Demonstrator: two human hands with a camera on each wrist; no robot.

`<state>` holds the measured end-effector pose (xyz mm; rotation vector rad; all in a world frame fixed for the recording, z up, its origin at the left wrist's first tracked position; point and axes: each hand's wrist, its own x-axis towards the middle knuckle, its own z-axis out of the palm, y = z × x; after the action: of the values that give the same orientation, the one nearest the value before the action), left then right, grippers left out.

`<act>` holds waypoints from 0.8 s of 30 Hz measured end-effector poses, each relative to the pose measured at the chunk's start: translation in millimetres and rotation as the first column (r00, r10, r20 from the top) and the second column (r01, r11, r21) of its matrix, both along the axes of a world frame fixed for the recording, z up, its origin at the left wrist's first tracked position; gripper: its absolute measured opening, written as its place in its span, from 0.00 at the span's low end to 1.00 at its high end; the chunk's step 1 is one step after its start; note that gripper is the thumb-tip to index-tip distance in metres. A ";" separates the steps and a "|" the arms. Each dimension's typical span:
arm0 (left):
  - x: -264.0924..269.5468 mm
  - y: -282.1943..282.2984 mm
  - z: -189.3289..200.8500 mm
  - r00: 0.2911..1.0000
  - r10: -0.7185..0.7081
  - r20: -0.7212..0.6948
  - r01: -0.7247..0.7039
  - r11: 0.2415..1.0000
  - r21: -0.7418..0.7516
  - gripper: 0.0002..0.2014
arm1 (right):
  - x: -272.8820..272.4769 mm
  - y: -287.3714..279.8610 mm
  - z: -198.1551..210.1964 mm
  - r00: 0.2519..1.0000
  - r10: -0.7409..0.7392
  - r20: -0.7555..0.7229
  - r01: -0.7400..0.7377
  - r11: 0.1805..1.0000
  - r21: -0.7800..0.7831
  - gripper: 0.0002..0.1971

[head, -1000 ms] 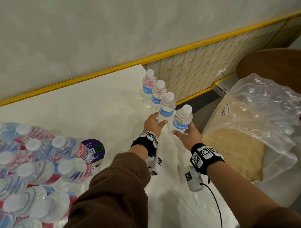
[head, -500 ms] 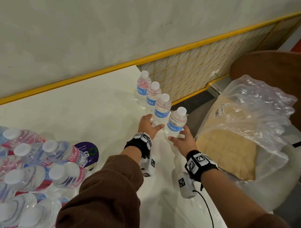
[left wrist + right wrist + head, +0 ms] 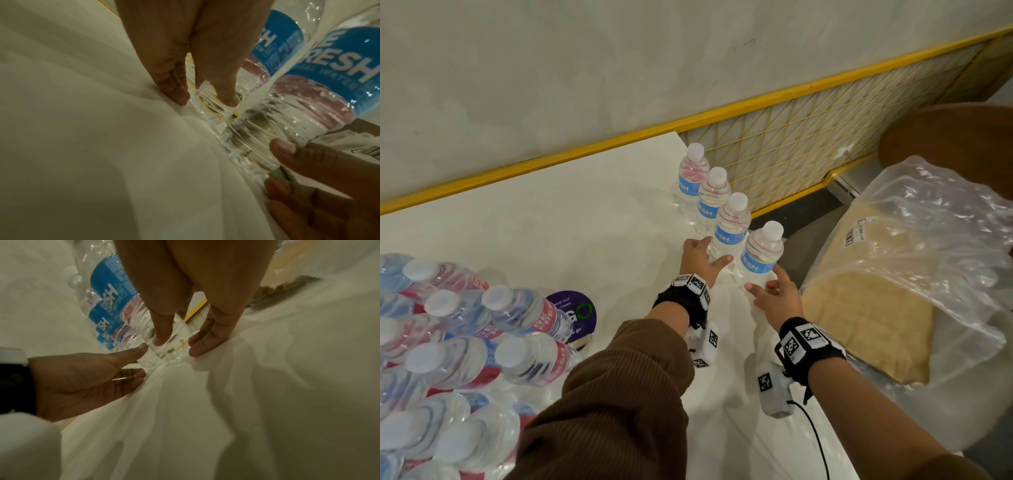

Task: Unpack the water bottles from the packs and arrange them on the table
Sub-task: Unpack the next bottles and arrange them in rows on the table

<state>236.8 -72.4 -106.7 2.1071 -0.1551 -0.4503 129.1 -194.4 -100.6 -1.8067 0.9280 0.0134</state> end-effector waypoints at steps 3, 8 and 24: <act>1.4 -0.9 -0.4 1.000 -0.008 -0.005 0.008 1.000 0.015 0.35 | 0.2 2.2 -1.6 1.000 -0.001 -0.008 0.001 0.999 -0.043 0.35; 2.2 -0.4 -1.5 1.000 0.001 -0.004 -0.001 1.000 0.004 0.34 | 3.8 4.8 2.7 0.998 0.052 -0.038 -0.055 0.996 -0.076 0.36; 3.7 1.8 3.4 0.999 0.023 -0.036 -0.023 1.000 -0.011 0.33 | 1.9 10.8 22.5 0.987 0.145 -0.074 -0.152 0.982 -0.109 0.32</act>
<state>240.5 -70.7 -103.3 2.0867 -0.1123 -0.4717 131.0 -183.6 -78.1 -1.9894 0.8526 0.1171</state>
